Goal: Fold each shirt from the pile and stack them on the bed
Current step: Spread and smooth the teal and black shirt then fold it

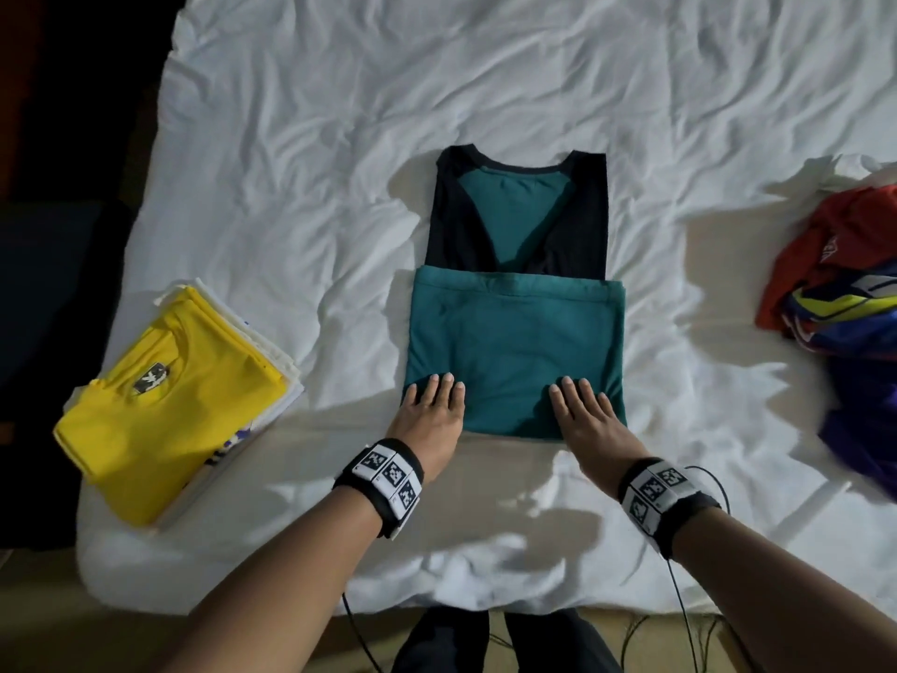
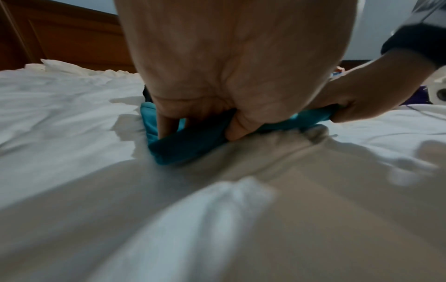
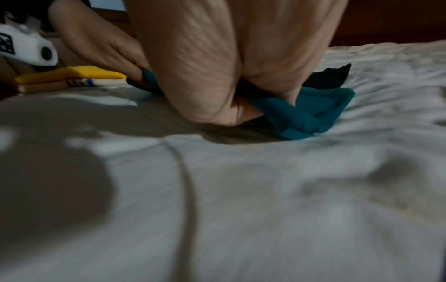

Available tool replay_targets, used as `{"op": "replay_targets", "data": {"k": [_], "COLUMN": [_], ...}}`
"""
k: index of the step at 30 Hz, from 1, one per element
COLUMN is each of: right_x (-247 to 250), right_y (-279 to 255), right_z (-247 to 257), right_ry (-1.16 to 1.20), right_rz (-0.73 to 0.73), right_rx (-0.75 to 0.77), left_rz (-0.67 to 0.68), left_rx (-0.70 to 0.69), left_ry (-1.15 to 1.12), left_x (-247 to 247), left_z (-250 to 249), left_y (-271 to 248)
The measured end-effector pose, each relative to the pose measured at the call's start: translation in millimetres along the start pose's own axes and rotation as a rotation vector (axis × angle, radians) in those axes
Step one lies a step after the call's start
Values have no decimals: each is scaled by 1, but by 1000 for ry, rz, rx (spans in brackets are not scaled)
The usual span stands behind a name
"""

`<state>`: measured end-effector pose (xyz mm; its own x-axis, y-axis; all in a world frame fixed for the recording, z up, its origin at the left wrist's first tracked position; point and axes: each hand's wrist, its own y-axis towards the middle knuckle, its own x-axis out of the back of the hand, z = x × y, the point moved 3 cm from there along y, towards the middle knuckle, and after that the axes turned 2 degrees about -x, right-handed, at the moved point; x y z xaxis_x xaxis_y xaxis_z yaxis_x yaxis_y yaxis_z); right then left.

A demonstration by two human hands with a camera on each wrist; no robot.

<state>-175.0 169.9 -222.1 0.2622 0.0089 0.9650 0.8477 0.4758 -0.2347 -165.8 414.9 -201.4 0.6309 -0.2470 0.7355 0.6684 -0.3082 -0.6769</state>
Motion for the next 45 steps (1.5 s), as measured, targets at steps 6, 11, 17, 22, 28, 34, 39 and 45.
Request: {"op": "replay_targets", "data": {"k": [6,11,17,22,28,34,39,45], "right_x": [4,39,90,103,83,62,62,65], "right_y": [-62,-63,-11,50,121,173,203,224], "right_z": [38,32,-15,-68,-120,-151,-171,-181], "right_ry": [46,158,202,275,463,591,641,644], "right_rz": [213,114,-39,-111,-147,-182,-188,-167], "right_rx": [-63,-108,-240,-363,-545,-623,-704,-770], "left_rz": [142,114,-10,-204,-405,-543,-541,-544], "left_rx": [-105,-148,-72,19,164,248,262,250], "left_ry": [25,-28,-78,-178,-451,-495,-505,-506], "left_x": [-12,26,98,140,148,147,151,154], "left_z": [-24,-16,29,69,112,134,148,159], "left_y": [-64,-75,-39,24,104,162,193,215]}}
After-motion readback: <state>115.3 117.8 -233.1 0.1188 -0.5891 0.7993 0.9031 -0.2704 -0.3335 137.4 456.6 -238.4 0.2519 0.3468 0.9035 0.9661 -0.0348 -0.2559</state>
